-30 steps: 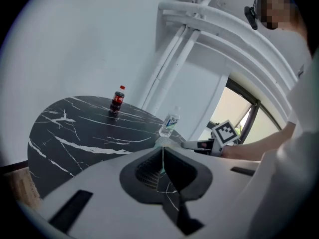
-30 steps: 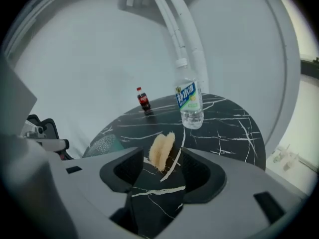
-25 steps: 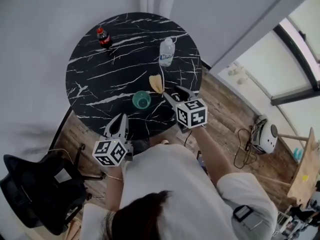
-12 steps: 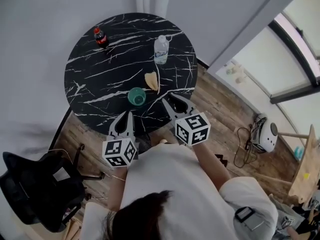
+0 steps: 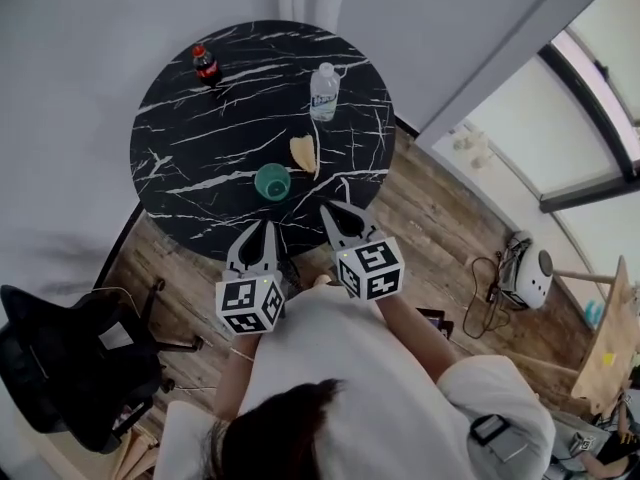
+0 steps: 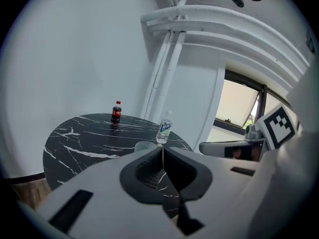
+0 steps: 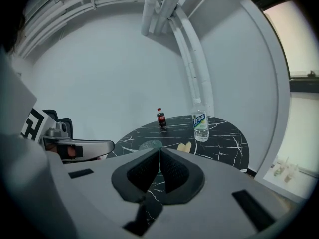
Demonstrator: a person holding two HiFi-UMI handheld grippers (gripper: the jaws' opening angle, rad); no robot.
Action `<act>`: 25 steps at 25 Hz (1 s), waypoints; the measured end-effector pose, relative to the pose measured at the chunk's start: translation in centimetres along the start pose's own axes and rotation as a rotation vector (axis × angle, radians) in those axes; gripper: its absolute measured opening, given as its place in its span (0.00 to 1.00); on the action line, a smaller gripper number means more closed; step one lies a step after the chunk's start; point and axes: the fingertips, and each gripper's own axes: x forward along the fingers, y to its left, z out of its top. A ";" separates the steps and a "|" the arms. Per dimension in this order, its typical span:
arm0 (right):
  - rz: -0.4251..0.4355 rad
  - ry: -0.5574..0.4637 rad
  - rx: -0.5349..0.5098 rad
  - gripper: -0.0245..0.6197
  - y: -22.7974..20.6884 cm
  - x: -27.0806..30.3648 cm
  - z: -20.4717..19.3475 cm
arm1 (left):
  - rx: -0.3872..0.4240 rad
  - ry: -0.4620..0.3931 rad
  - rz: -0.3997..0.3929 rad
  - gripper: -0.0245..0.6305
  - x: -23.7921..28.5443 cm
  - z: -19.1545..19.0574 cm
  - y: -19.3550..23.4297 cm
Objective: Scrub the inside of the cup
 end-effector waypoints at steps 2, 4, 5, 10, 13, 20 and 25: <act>-0.008 -0.007 -0.022 0.09 0.3 0.0 0.2 | 0.004 -0.003 0.005 0.06 -0.4 -0.2 -0.1; -0.002 -0.010 -0.038 0.09 0.9 -0.1 0.4 | 0.000 -0.006 0.008 0.06 -0.8 -0.4 -0.1; 0.001 -0.010 -0.045 0.09 1.2 -0.1 0.4 | -0.003 -0.010 0.009 0.06 -1.0 -0.4 -0.1; 0.009 -0.010 -0.060 0.09 2.2 -0.4 0.0 | 0.018 -0.010 -0.010 0.06 -1.2 -0.3 -0.5; 0.005 -0.011 -0.065 0.09 2.4 -0.5 -0.1 | 0.043 -0.012 -0.024 0.06 -1.3 -0.1 -0.9; -0.004 -0.014 -0.070 0.09 2.7 -0.8 -0.3 | 0.069 -0.023 -0.024 0.06 -2.3 -0.2 -1.2; -0.009 -0.016 -0.063 0.09 3.0 -0.8 -0.3 | 0.064 -0.022 -0.031 0.06 -2.7 -0.3 -0.8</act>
